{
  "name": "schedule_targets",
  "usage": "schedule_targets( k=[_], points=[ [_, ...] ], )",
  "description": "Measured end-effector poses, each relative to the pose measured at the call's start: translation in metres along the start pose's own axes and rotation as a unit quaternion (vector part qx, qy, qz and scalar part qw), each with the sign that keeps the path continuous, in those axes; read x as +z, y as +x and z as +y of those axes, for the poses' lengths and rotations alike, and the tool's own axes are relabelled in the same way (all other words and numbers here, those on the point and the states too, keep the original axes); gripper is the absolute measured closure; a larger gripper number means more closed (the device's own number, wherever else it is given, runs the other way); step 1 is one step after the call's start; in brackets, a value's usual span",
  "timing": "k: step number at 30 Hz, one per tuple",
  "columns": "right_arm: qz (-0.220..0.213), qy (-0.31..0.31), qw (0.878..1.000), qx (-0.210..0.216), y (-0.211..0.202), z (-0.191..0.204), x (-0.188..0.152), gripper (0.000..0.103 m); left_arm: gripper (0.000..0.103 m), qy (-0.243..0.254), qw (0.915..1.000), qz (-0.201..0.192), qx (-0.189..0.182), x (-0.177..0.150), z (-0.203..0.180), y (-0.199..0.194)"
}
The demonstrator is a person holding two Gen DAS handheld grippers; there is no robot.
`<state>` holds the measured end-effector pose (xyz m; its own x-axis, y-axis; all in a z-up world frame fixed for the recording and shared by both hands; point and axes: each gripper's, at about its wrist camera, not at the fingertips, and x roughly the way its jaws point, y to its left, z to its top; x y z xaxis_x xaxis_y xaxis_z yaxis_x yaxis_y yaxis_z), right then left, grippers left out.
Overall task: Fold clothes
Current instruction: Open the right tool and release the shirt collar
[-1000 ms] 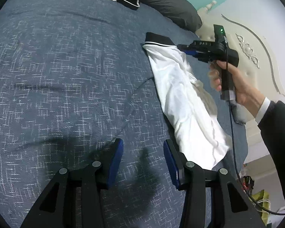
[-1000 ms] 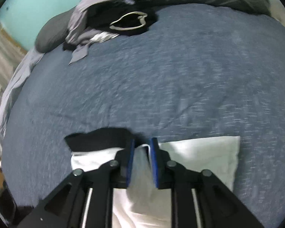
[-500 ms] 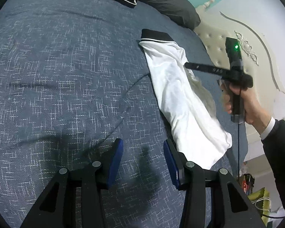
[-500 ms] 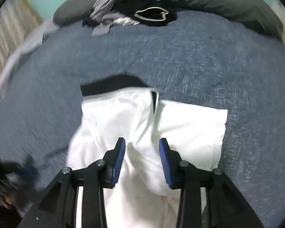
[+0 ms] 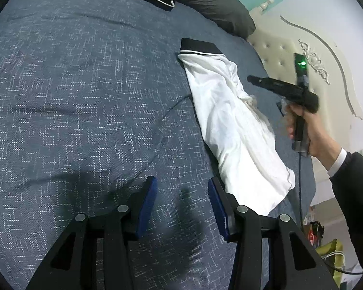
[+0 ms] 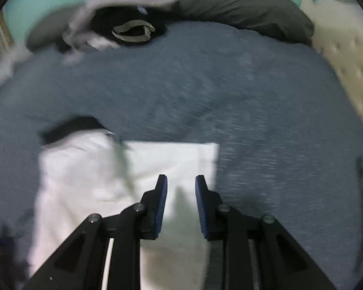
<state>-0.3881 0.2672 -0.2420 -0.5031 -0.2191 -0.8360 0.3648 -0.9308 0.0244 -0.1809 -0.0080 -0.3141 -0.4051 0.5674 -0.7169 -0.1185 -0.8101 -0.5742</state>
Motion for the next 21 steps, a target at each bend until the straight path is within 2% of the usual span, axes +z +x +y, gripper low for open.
schedule_targets(
  k=[2, 6, 11, 15, 16, 17, 21],
  points=[
    [-0.006, -0.056, 0.998, 0.034, -0.01, 0.021, -0.003, 0.079, 0.055, 0.001, 1.0, 0.002, 0.001, 0.0, 0.0, 0.002],
    [0.029, -0.14, 0.988, 0.057, -0.003, 0.057, -0.014, 0.079, 0.055, 0.003, 1.0, 0.003, 0.002, -0.001, -0.001, 0.003],
    [0.049, -0.151, 0.984, 0.075, 0.011, 0.063, -0.017, 0.08, 0.055, 0.0, 1.0, 0.002, 0.002, 0.0, 0.001, 0.004],
    [0.077, -0.163, 0.982, 0.059, 0.026, 0.061, -0.023, 0.083, 0.055, 0.0, 1.0, 0.002, 0.002, 0.001, 0.002, 0.003],
    [0.083, -0.162, 0.982, 0.055, 0.029, 0.059, -0.024, 0.095, 0.055, -0.001, 1.0, 0.001, 0.002, 0.001, 0.002, 0.003],
    [0.082, -0.156, 0.983, 0.047, 0.031, 0.055, -0.023, 0.1, 0.055, -0.001, 1.0, 0.002, 0.002, 0.001, 0.002, 0.003],
    [0.078, -0.121, 0.989, -0.011, 0.036, 0.03, -0.017, 0.101, 0.055, -0.001, 1.0, 0.001, 0.002, 0.001, 0.002, 0.003]
  ],
)
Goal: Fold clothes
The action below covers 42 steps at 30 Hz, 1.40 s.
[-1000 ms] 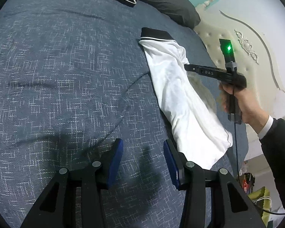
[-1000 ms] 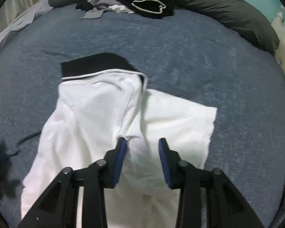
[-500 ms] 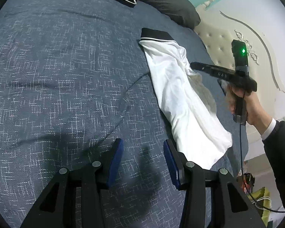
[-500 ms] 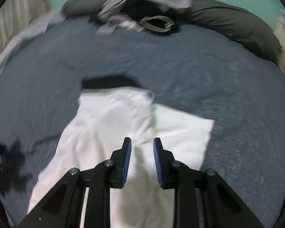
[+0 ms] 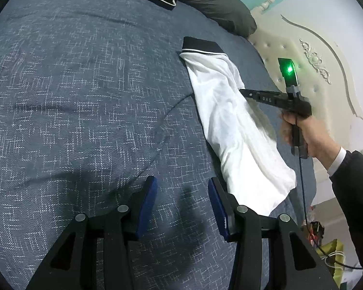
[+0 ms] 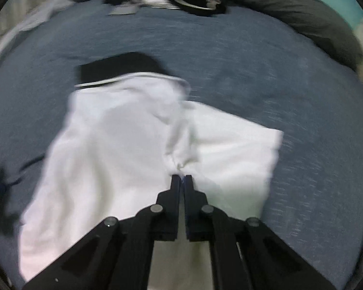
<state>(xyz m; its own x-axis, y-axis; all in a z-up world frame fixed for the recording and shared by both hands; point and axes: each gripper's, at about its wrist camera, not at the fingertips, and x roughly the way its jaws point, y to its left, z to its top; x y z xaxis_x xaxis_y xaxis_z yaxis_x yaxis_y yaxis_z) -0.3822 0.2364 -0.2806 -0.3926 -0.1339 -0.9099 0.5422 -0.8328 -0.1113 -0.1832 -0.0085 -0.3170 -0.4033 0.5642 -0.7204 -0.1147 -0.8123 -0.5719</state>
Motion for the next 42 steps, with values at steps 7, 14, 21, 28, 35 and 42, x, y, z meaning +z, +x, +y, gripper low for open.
schedule_targets(
  k=[7, 14, 21, 28, 35, 42],
  points=[
    [-0.018, 0.085, 0.995, -0.051, -0.014, -0.047, 0.0, 0.101, 0.055, 0.001, 1.0, 0.001, 0.0, -0.001, 0.0, -0.001],
    [-0.018, 0.064, 0.995, 0.068, -0.008, -0.028, 0.005, 0.101, 0.055, 0.002, 1.0, 0.002, 0.001, -0.002, -0.001, 0.0],
    [-0.001, 0.12, 0.993, 0.006, 0.004, -0.06, -0.011, 0.101, 0.055, 0.002, 1.0, 0.0, -0.001, -0.002, -0.001, -0.002],
    [-0.023, 0.161, 0.983, 0.085, -0.019, -0.089, -0.028, 0.076, 0.055, 0.007, 1.0, 0.003, -0.002, -0.003, -0.006, 0.002],
    [-0.008, 0.2, 0.97, 0.135, -0.032, -0.09, -0.066, 0.068, 0.055, 0.014, 0.9999, 0.007, -0.004, -0.004, -0.013, 0.006],
    [0.008, 0.205, 0.967, 0.149, -0.029, -0.085, -0.088, 0.09, 0.055, 0.015, 0.9998, 0.009, -0.002, -0.005, -0.013, 0.007]
  ],
)
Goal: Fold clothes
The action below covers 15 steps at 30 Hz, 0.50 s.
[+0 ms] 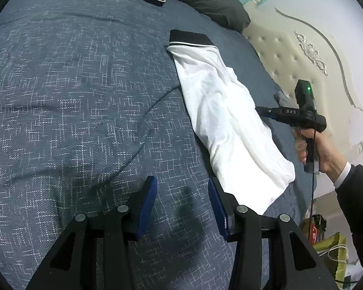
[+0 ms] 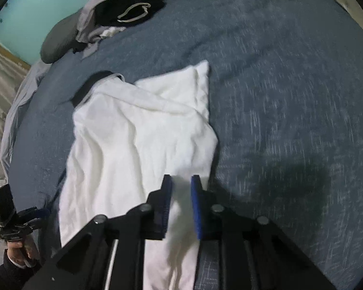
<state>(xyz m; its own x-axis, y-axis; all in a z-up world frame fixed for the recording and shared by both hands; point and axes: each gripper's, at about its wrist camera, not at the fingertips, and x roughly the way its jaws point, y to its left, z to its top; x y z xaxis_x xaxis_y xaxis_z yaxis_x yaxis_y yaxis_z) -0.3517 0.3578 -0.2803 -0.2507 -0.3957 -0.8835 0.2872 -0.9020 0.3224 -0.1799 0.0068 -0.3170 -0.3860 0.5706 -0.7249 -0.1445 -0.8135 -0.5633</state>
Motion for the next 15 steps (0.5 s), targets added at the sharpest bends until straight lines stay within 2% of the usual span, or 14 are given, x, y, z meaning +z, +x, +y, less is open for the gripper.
schedule_targets(
  k=[1, 4, 10, 12, 15],
  points=[
    [0.001, 0.004, 1.0, 0.005, 0.002, -0.002, -0.001, 0.097, 0.055, 0.0, 1.0, 0.0, 0.0, 0.0, 0.0, 0.0],
    [-0.016, 0.013, 1.0, 0.016, 0.0, -0.007, 0.001, 0.103, 0.055, 0.0, 1.0, 0.001, 0.001, 0.0, 0.0, 0.001],
    [-0.047, 0.019, 0.999, -0.002, -0.012, -0.016, 0.008, 0.103, 0.055, 0.001, 1.0, 0.002, 0.001, -0.001, 0.001, 0.001],
    [-0.044, 0.017, 0.999, 0.014, -0.012, -0.015, 0.009, 0.103, 0.055, 0.0, 1.0, 0.001, 0.001, -0.001, 0.001, 0.001],
    [-0.015, 0.027, 0.999, 0.039, -0.009, -0.01, 0.004, 0.1, 0.055, 0.0, 1.0, 0.001, -0.001, 0.0, 0.0, 0.001]
  ],
)
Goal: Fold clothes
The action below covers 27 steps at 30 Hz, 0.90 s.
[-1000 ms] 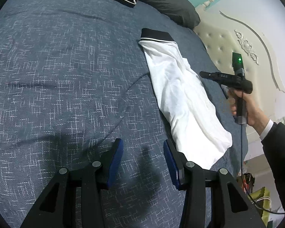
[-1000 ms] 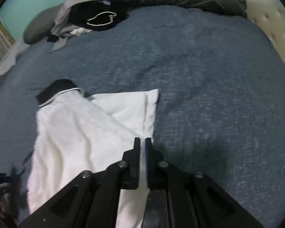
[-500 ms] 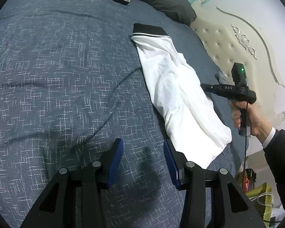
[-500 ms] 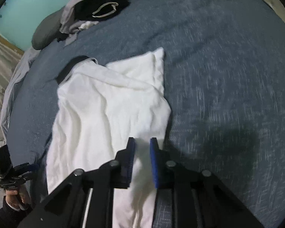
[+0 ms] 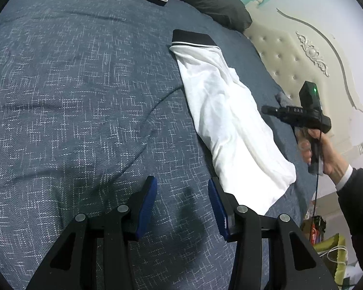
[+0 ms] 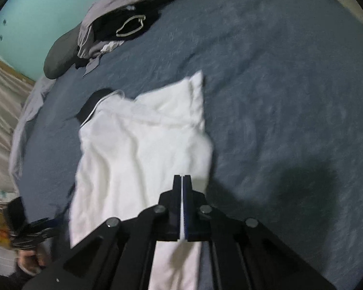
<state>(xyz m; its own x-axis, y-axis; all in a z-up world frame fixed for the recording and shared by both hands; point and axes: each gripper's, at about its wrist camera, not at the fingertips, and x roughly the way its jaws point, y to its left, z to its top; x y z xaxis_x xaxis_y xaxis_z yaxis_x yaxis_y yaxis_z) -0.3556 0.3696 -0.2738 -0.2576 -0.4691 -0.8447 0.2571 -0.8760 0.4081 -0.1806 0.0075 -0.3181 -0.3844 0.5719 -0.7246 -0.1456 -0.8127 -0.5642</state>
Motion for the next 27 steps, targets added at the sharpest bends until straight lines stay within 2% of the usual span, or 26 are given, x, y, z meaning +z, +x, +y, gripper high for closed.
schedule_targets(
  k=[1, 2, 4, 9, 10, 12, 14, 15, 21, 27],
  points=[
    [0.008, 0.0, 1.0, 0.0, 0.0, 0.002, -0.003, 0.093, 0.055, 0.001, 1.0, 0.0, -0.001, 0.0, -0.001, 0.0],
    [0.013, 0.0, 1.0, -0.003, -0.001, 0.002, -0.007, 0.079, 0.055, 0.001, 1.0, 0.0, -0.003, 0.0, -0.003, 0.001],
    [0.019, 0.01, 1.0, -0.004, -0.004, 0.001, -0.014, 0.069, 0.055, 0.004, 1.0, 0.0, -0.006, -0.001, -0.006, 0.001],
    [0.037, -0.006, 0.999, -0.012, -0.011, 0.012, -0.037, 0.069, 0.055, 0.015, 0.9998, 0.004, -0.014, -0.004, -0.019, 0.005],
    [0.038, -0.004, 0.999, -0.009, -0.012, 0.013, -0.041, 0.069, 0.055, 0.018, 0.9997, 0.008, -0.015, -0.005, -0.022, 0.008],
    [0.033, 0.003, 0.999, -0.004, -0.014, 0.011, -0.048, 0.079, 0.055, 0.022, 0.9995, 0.015, -0.014, -0.009, -0.026, 0.014],
    [0.027, 0.008, 1.0, -0.005, -0.014, 0.009, -0.052, 0.097, 0.055, 0.024, 0.9993, 0.023, -0.016, -0.012, -0.03, 0.021],
    [0.023, 0.009, 1.0, -0.007, -0.014, 0.008, -0.054, 0.1, 0.055, 0.025, 0.9992, 0.026, -0.018, -0.014, -0.033, 0.024],
    [-0.021, 0.029, 0.999, -0.03, -0.031, -0.008, -0.052, 0.102, 0.055, 0.046, 0.9982, 0.037, -0.008, -0.022, -0.045, 0.036],
    [-0.008, 0.056, 0.997, -0.049, -0.023, -0.025, -0.057, 0.102, 0.055, 0.054, 0.9977, 0.041, -0.006, -0.026, -0.047, 0.038]
  ],
)
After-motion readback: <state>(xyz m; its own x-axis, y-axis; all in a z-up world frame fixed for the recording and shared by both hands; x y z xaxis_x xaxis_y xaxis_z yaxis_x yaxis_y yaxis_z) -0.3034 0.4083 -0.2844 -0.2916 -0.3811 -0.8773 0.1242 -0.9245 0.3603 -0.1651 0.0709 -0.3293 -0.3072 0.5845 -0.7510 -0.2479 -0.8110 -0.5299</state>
